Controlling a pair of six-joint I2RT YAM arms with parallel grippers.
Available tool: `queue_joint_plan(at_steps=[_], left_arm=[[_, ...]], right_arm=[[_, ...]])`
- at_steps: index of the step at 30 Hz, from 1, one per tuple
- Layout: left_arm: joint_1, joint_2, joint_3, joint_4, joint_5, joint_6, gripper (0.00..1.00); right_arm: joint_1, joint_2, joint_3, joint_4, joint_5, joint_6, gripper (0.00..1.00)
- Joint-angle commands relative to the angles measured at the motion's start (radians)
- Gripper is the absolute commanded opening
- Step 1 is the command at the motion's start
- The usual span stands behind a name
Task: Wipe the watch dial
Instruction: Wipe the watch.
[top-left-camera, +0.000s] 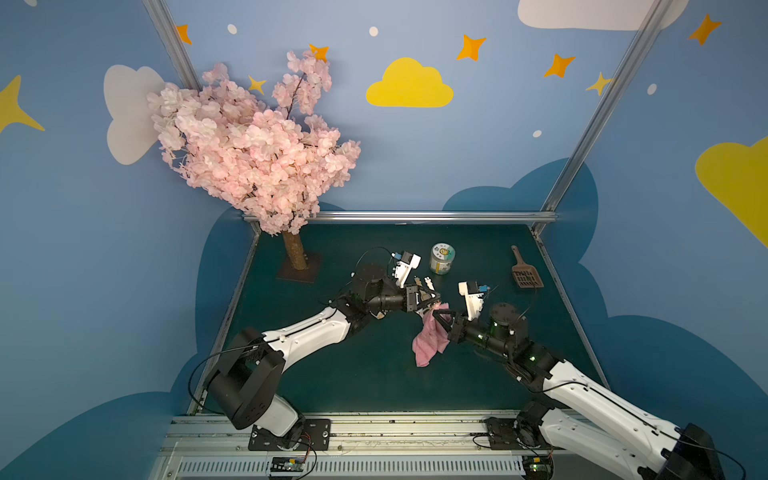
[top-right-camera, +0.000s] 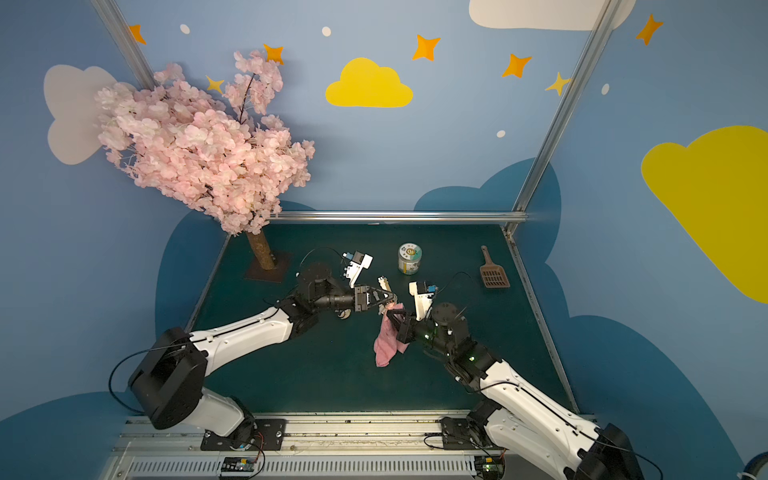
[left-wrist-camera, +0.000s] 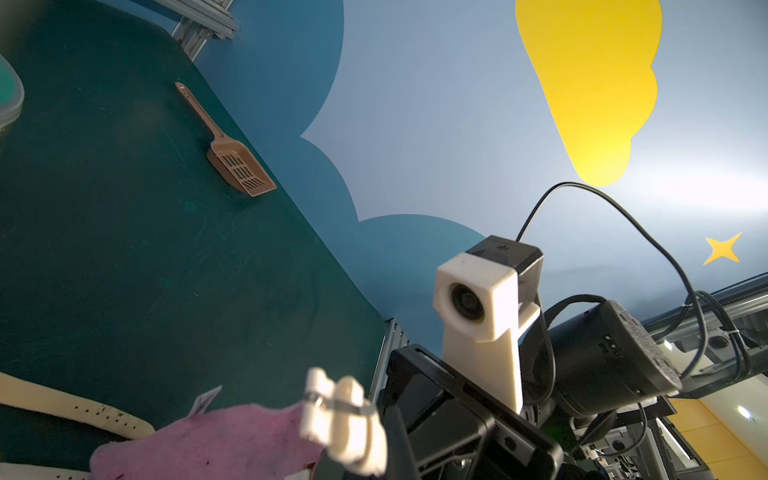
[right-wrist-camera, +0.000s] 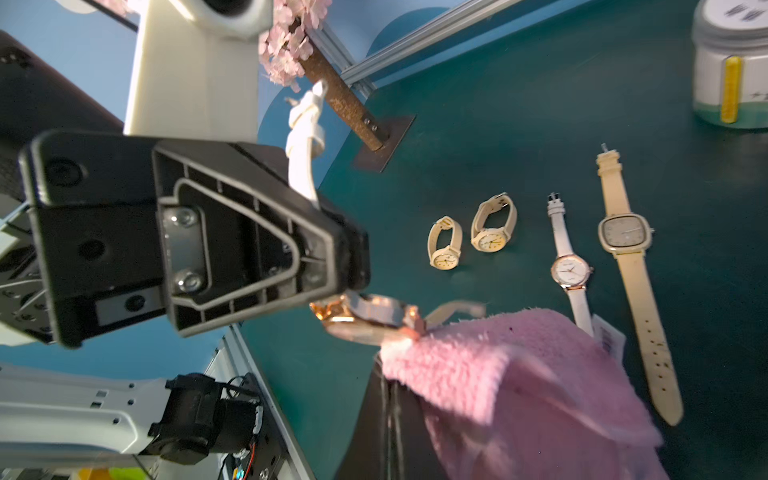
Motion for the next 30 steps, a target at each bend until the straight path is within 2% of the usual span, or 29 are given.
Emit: queue_joint_plan(at_steps=[1, 5, 8, 11, 16, 23, 26, 30], left_arm=[[-0.006, -0.032, -0.016, 0.010, 0.014, 0.010, 0.03], [-0.006, -0.036, -0.024, 0.010, 0.010, 0.012, 0.03], [-0.005, -0.030, -0.018, 0.013, 0.014, 0.011, 0.03], [-0.003, -0.018, -0.013, 0.019, 0.019, 0.011, 0.03], [0.006, 0.013, 0.009, 0.024, 0.040, 0.005, 0.03], [0.024, 0.058, 0.021, 0.064, 0.063, -0.021, 0.03], [0.029, 0.062, 0.023, 0.069, 0.068, -0.022, 0.03], [0.033, 0.074, 0.026, 0.085, 0.061, -0.027, 0.03]], right_arm=[[0.008, -0.017, 0.051, 0.159, -0.088, -0.016, 0.00], [0.008, -0.088, 0.015, 0.141, 0.004, -0.027, 0.00], [0.009, -0.134, 0.019, -0.003, 0.152, -0.003, 0.00], [0.007, -0.133, 0.034, -0.082, 0.201, -0.003, 0.00], [0.006, -0.062, 0.064, -0.097, 0.171, -0.007, 0.00], [0.006, 0.001, 0.073, 0.089, -0.001, -0.042, 0.00], [0.003, -0.004, 0.085, 0.112, 0.003, -0.047, 0.00], [-0.003, 0.029, 0.174, -0.067, 0.091, -0.072, 0.00]])
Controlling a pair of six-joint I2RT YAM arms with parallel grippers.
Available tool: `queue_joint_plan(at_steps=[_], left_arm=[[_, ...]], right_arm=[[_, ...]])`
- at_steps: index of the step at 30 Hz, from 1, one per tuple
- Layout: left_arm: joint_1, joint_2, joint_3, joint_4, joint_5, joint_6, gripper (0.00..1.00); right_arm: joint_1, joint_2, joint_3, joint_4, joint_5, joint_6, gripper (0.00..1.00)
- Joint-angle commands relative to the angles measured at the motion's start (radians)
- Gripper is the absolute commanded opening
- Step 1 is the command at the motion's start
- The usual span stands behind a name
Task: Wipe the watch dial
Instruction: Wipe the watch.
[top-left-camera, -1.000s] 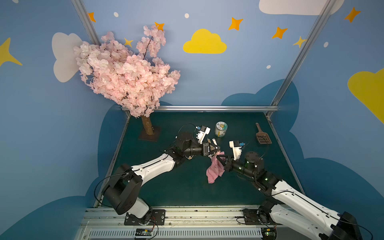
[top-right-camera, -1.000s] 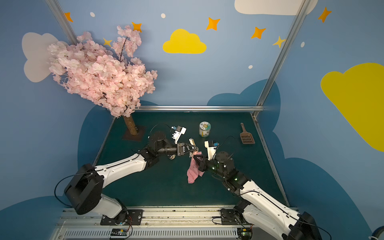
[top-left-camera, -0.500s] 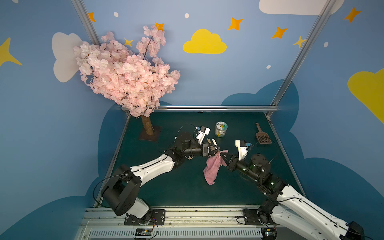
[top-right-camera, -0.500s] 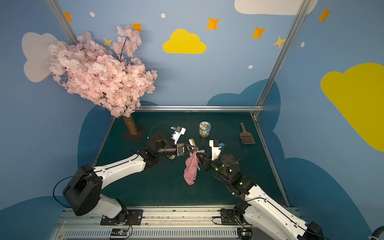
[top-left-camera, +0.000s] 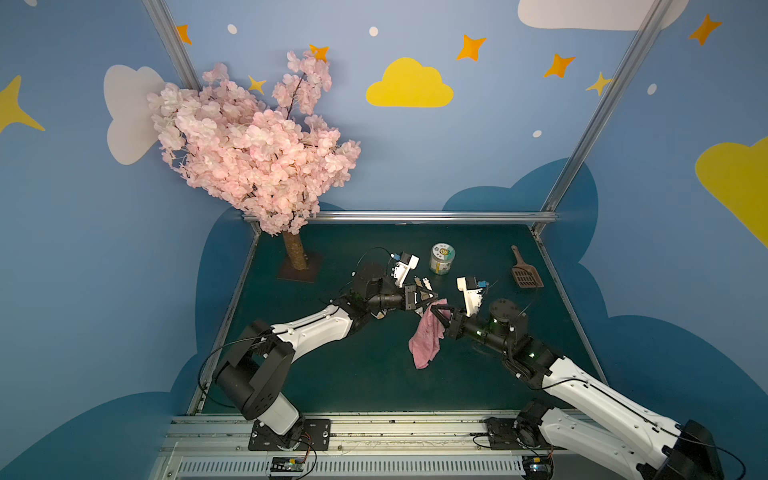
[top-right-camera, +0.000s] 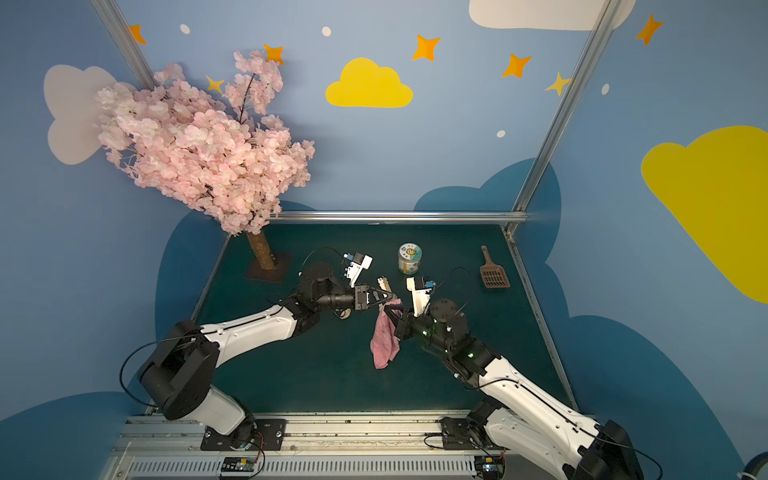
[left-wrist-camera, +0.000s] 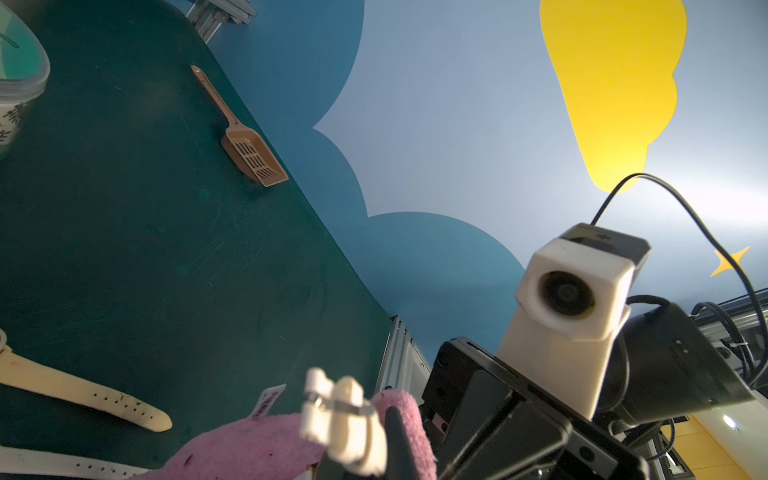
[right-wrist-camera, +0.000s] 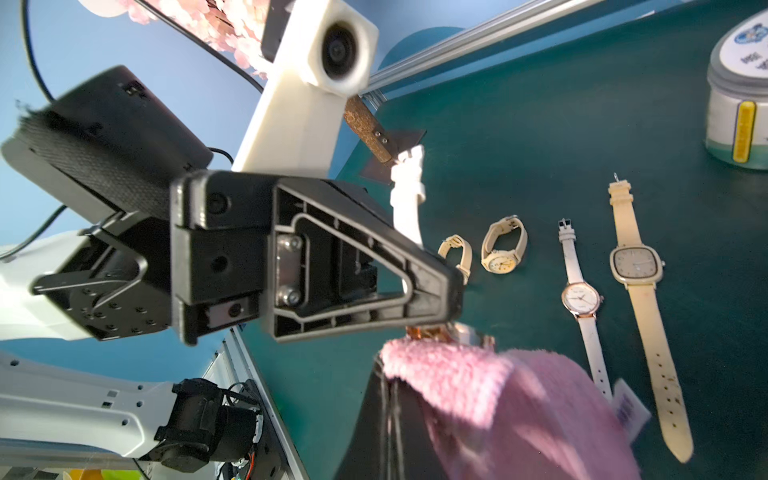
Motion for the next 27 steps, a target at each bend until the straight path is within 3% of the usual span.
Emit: queue_joint_plan(at_steps=[1, 7, 20, 23, 27], left_arm=[[0.004, 0.023, 0.031, 0.055, 0.028, -0.013, 0.03], [0.007, 0.031, 0.028, 0.109, 0.027, -0.037, 0.03], [0.013, 0.009, 0.005, 0.106, 0.005, -0.032, 0.03], [0.012, 0.006, 0.002, 0.109, 0.002, -0.032, 0.03], [0.012, 0.003, 0.005, 0.108, 0.001, -0.030, 0.03]], right_arm=[[-0.006, 0.024, 0.113, -0.063, 0.051, -0.046, 0.00], [-0.001, 0.049, 0.141, -0.178, 0.146, -0.031, 0.00], [0.000, 0.006, 0.106, -0.223, 0.182, -0.022, 0.00], [0.001, -0.002, 0.105, -0.210, 0.155, -0.035, 0.00], [0.001, -0.023, 0.059, -0.057, 0.047, -0.052, 0.00]])
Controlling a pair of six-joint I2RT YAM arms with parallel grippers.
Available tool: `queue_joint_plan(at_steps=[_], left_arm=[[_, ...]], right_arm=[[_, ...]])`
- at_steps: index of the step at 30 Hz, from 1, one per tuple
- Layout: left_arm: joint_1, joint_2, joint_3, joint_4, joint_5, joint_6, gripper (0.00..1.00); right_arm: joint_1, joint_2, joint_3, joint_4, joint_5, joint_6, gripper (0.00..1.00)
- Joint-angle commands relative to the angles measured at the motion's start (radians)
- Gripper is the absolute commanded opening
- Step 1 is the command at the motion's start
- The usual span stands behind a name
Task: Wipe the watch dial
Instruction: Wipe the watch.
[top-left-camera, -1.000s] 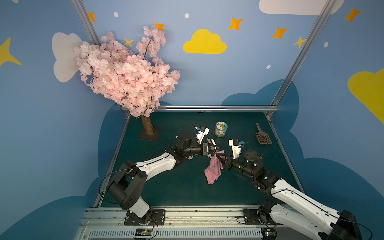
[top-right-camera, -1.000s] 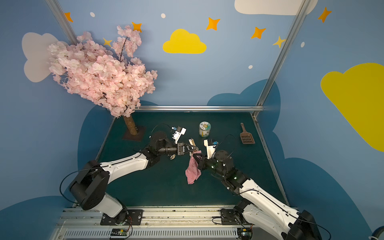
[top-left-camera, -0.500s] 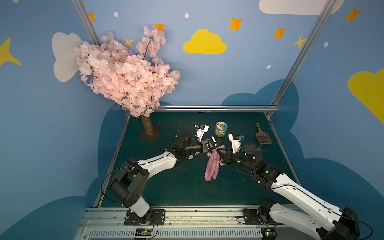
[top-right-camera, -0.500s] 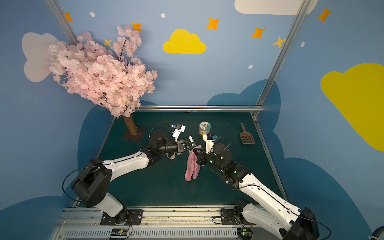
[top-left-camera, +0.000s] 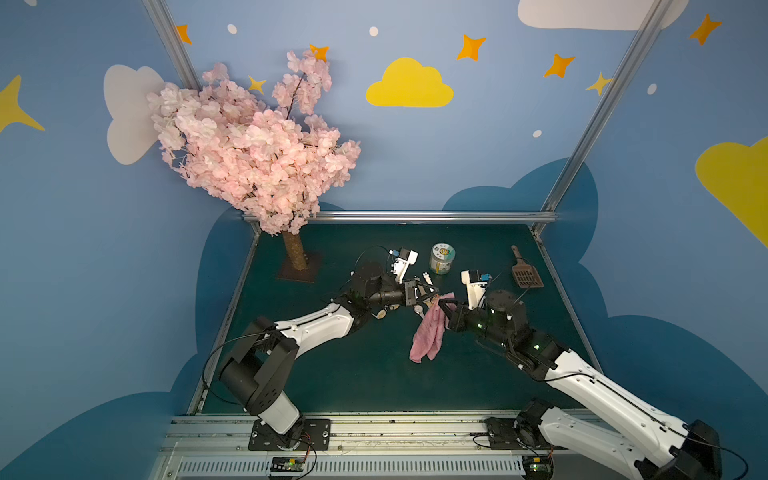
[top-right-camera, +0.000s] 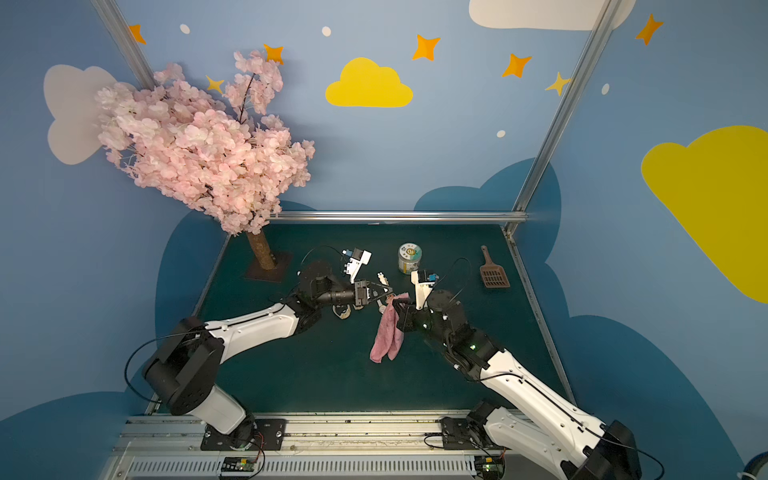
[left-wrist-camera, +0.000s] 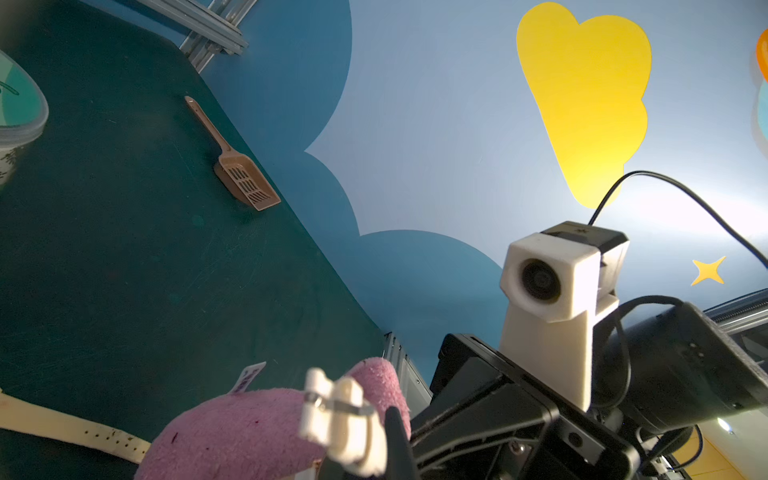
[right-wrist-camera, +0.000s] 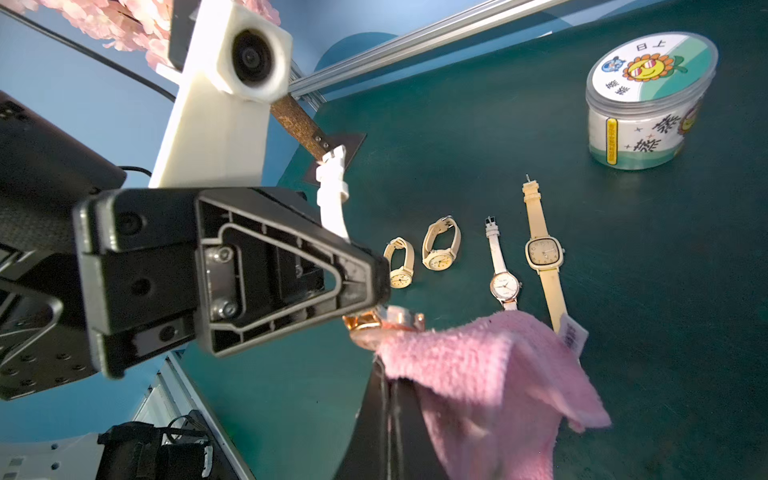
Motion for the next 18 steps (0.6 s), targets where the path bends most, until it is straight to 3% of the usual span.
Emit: queue_joint_plan(at_steps=[1, 3, 9, 12, 18], left_arm=[[0.000, -0.024, -0.004, 0.028, 0.005, 0.002, 0.03], [-0.001, -0.025, -0.003, 0.030, 0.007, 0.000, 0.03], [0.000, -0.028, -0.009, 0.030, 0.004, -0.002, 0.03], [-0.001, -0.028, -0.006, 0.032, 0.001, -0.002, 0.03], [-0.001, -0.025, -0.002, 0.032, 0.002, -0.003, 0.03]], right_arm=[[0.000, -0.035, -0.049, 0.160, -0.097, -0.021, 0.00], [0.001, -0.038, -0.051, 0.157, -0.086, -0.014, 0.00], [0.001, -0.040, 0.028, -0.091, 0.112, 0.004, 0.00], [0.003, -0.059, 0.014, -0.048, 0.074, -0.021, 0.00], [0.002, -0.048, -0.049, 0.171, -0.145, -0.039, 0.00]])
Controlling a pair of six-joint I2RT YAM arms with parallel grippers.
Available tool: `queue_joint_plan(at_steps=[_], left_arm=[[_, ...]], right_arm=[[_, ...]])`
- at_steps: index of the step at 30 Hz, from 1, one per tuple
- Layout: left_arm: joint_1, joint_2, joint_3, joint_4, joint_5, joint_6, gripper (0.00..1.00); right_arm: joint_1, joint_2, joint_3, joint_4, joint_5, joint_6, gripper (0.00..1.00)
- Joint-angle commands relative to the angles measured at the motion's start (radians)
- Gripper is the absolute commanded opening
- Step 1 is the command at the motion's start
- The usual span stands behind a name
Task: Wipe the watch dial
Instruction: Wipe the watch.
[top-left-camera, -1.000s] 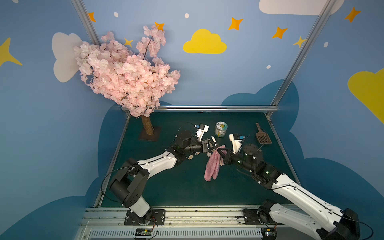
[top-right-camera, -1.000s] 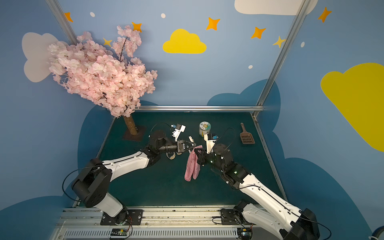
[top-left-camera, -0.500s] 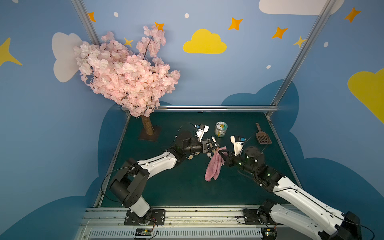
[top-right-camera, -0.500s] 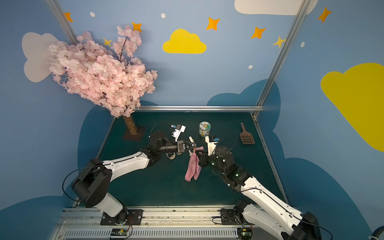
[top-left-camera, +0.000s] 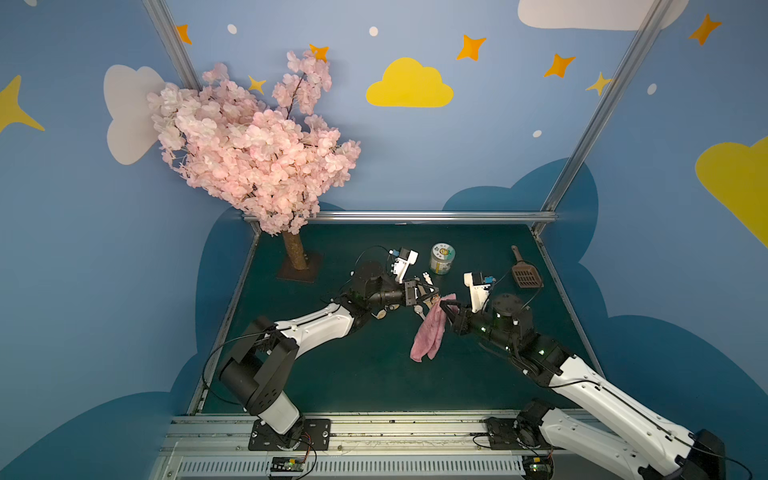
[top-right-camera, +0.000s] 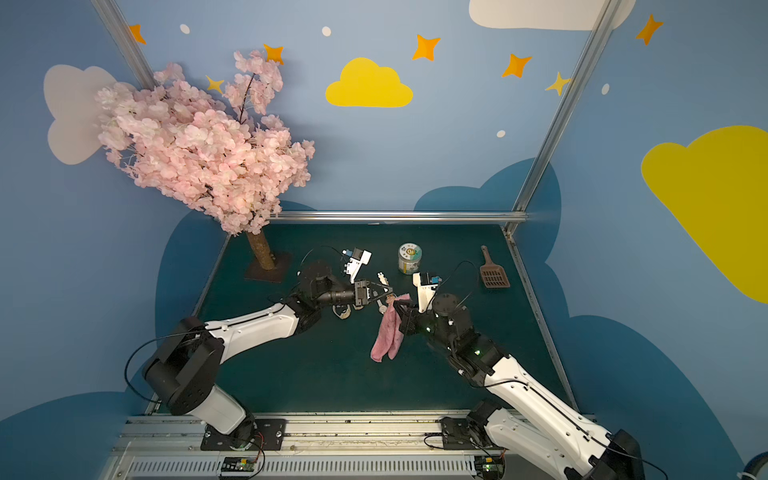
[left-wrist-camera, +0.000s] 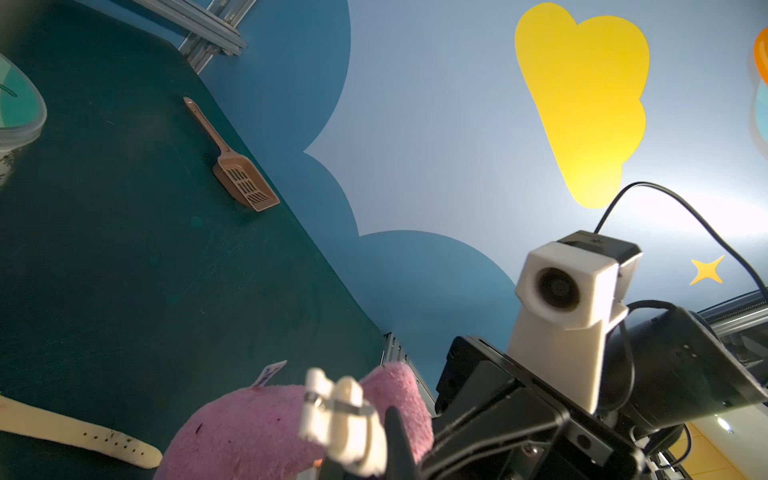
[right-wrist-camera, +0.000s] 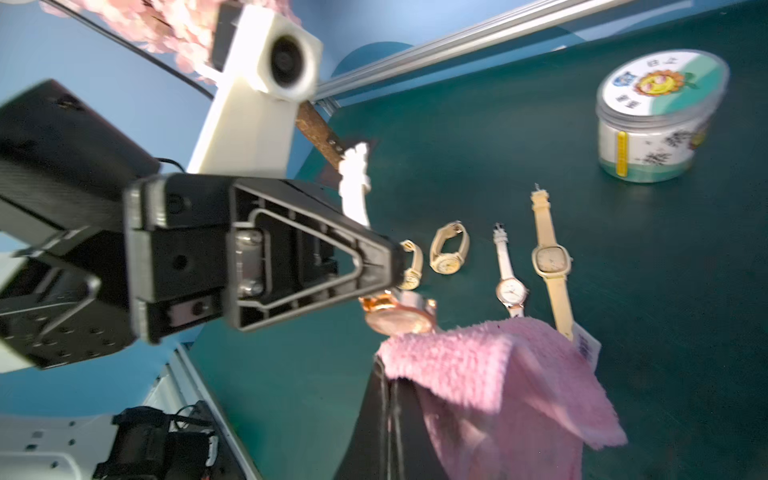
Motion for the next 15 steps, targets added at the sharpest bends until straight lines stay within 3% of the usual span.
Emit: queue_joint_plan(at_steps=[1, 6, 8, 11, 15], left_arm=[[-0.001, -0.026, -0.002, 0.029, 0.003, -0.004, 0.03], [0.000, -0.038, -0.009, 0.026, 0.003, -0.002, 0.03], [-0.001, -0.041, -0.009, 0.023, 0.001, 0.001, 0.03], [0.000, -0.042, -0.006, 0.019, 0.001, 0.002, 0.03], [0.000, -0.043, -0.003, 0.019, 0.001, 0.002, 0.03]], right_arm=[[0.003, -0.002, -0.025, 0.138, -0.100, -0.010, 0.00], [0.009, 0.015, 0.053, -0.095, 0.127, 0.012, 0.00], [0.009, 0.015, 0.057, -0.120, 0.164, 0.008, 0.00], [0.008, 0.020, 0.046, -0.058, 0.118, 0.000, 0.00], [0.010, 0.048, 0.027, 0.123, -0.084, -0.027, 0.00]])
